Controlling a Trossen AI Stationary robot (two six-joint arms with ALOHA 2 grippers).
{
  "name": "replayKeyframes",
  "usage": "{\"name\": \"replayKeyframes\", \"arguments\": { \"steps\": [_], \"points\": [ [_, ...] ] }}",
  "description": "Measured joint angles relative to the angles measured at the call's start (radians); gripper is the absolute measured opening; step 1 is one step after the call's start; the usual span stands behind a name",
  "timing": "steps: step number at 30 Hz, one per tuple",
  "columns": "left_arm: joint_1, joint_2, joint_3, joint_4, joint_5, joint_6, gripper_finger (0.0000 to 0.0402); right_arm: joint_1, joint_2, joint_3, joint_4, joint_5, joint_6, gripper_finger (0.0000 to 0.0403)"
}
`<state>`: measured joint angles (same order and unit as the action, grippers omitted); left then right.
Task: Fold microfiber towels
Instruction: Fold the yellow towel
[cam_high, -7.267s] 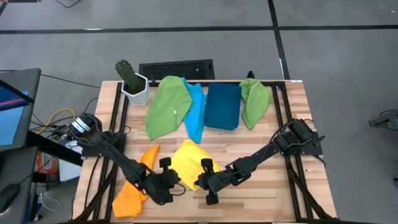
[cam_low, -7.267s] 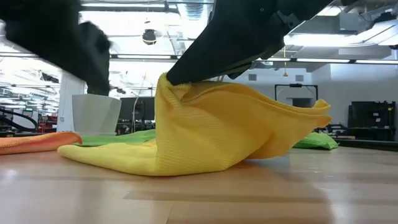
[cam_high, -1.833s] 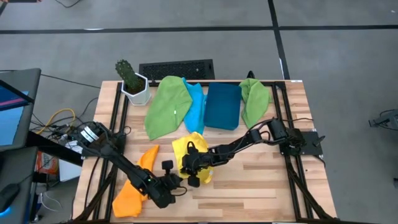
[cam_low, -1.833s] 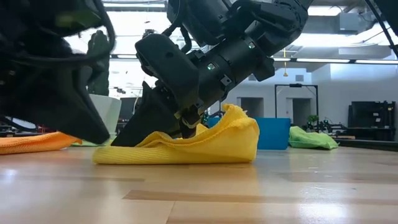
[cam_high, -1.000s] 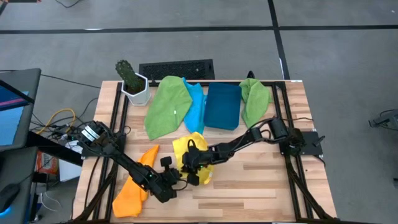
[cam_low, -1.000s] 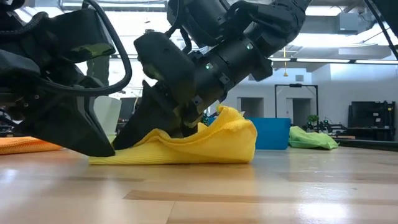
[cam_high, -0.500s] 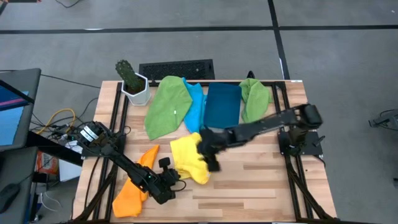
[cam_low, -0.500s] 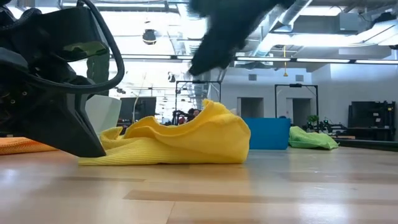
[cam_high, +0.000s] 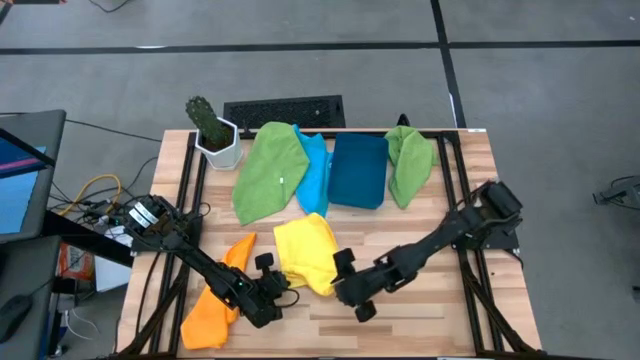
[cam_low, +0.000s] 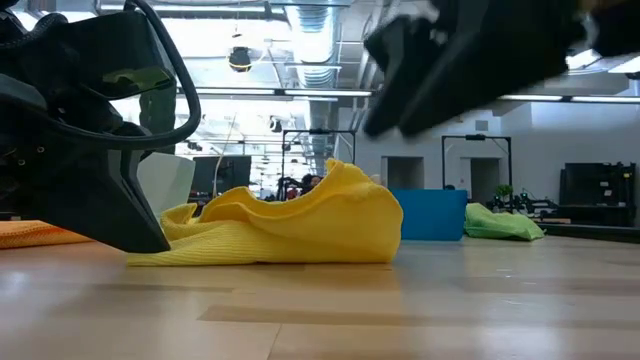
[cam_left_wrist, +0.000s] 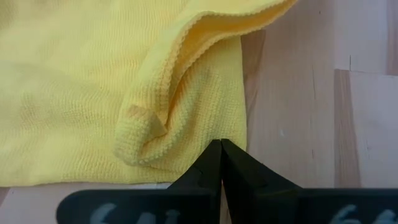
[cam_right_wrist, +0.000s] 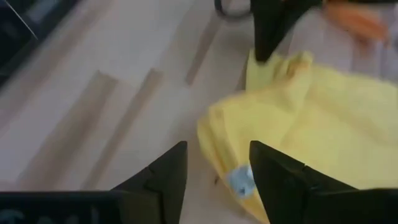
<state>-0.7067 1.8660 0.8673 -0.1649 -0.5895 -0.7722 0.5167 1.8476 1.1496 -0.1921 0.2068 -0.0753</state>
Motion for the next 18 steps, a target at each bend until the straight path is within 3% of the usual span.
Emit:
{"name": "replayKeyframes", "arguments": {
  "steps": [5,10,13,18],
  "points": [
    [0.0,0.0,0.0,-0.001,0.001,0.0,0.0,-0.002,0.076,0.029,-0.017,0.027,0.061,0.0227],
    [0.0,0.001,0.0,-0.001,0.001,0.0,0.0,-0.009,0.088,0.031,-0.02,0.033,0.079,0.0224],
    [0.0,0.001,0.0,-0.001,0.001,0.0,0.0,-0.01,0.088,0.031,-0.028,0.052,0.093,0.0195],
    [0.0,0.001,0.0,-0.001,0.0,0.0,0.0,-0.01,0.088,0.031,-0.052,0.056,0.078,0.0106]
  ]
}}
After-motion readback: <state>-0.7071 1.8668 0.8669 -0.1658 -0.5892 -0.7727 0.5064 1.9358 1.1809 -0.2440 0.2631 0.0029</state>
